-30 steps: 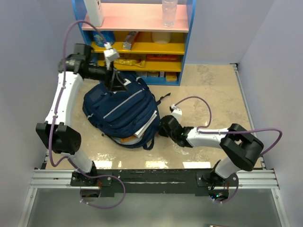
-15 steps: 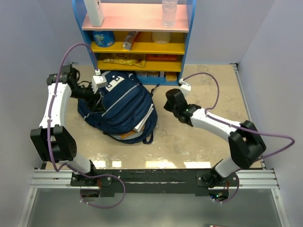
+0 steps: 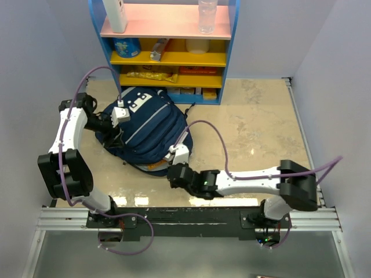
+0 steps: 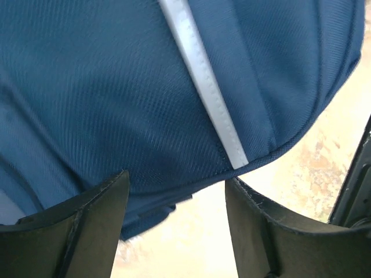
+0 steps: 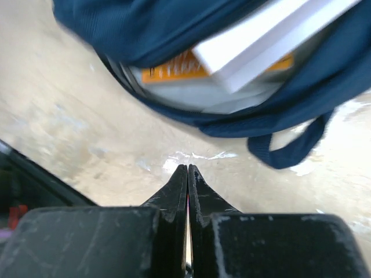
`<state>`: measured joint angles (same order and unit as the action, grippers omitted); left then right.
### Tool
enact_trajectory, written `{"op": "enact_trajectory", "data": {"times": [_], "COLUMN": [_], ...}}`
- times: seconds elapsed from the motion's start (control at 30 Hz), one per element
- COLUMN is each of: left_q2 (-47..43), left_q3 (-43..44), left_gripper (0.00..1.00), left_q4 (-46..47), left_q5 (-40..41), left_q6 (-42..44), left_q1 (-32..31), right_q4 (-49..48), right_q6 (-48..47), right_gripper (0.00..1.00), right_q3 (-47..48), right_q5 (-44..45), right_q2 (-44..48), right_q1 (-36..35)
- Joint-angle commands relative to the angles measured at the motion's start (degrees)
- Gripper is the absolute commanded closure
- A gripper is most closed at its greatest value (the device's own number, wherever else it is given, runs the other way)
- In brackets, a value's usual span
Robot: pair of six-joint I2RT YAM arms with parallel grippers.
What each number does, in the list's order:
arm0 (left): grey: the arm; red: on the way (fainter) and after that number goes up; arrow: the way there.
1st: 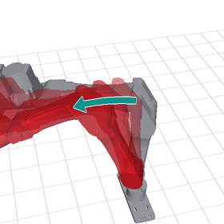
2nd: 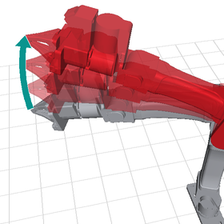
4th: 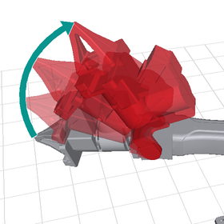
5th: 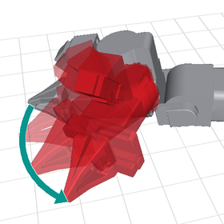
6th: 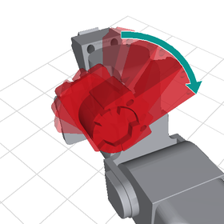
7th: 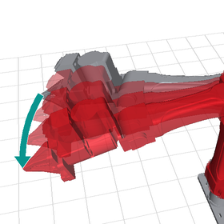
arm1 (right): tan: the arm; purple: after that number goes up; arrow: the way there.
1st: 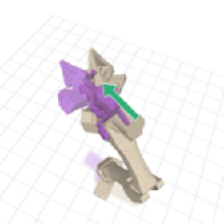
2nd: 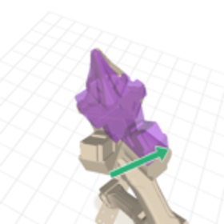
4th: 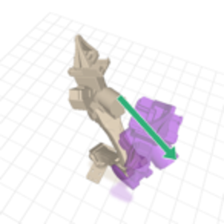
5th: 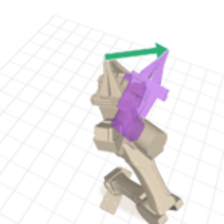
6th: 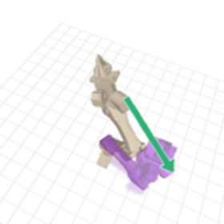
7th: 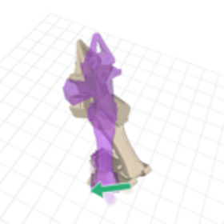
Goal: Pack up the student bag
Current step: Adjust the student bag at the center of the board.
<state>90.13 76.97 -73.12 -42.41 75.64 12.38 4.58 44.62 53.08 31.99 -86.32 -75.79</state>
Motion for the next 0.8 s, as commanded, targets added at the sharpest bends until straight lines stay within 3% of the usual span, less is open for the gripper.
{"op": "enact_trajectory", "data": {"times": [0.0,0.17,0.4,0.43,0.5,0.53,0.6,0.7,0.77], "left_q2": [-0.38,-2.32,-1.01,-0.92,-0.83,-0.92,-1.18,-1.88,-2.76], "left_q3": [-1.64,-8.94,-5.96,-4.56,-2.36,-1.92,-1.39,-2.26,-2.52], "left_gripper": [0.31,0.34,0.33,0.32,0.32,0.32,0.32,0.32,0.31], "left_q4": [1.57,8.96,9.14,9.75,9.40,9.84,10.89,12.73,13.35], "left_q5": [-4.26,-3.64,-8.29,-9.69,-11.11,-11.55,-11.46,-10.24,-9.53], "left_q6": [-1.96,-9.27,-15.24,-16.56,-17.45,-18.24,-19.47,-21.14,-21.84], "left_q1": [-9.63,-23.25,-25.48,-25.48,-25.57,-25.57,-25.57,-25.56,-25.57], "right_q4": [-7.39,-11.25,-11.52,-11.26,-11.00,-10.65,-8.29,-7.56,-9.66], "right_q6": [-3.76,-5.33,-1.74,-1.03,0.46,0.99,2.40,3.55,1.62], "right_gripper": [1.00,1.00,1.00,0.89,0.75,0.58,0.37,0.23,0.23], "right_q3": [3.25,3.88,-4.01,-4.91,-7.27,-7.81,-8.52,-10.18,-11.24], "right_q5": [0.71,1.24,8.25,8.70,9.32,9.49,10.98,11.96,12.05], "right_q2": [-8.74,-12.72,-8.79,-7.03,-5.61,-4.74,-4.29,-2.89,-1.92], "right_q1": [-1.20,-1.29,-1.73,-1.82,-2.17,-2.34,-2.61,-2.61,-2.61]}}
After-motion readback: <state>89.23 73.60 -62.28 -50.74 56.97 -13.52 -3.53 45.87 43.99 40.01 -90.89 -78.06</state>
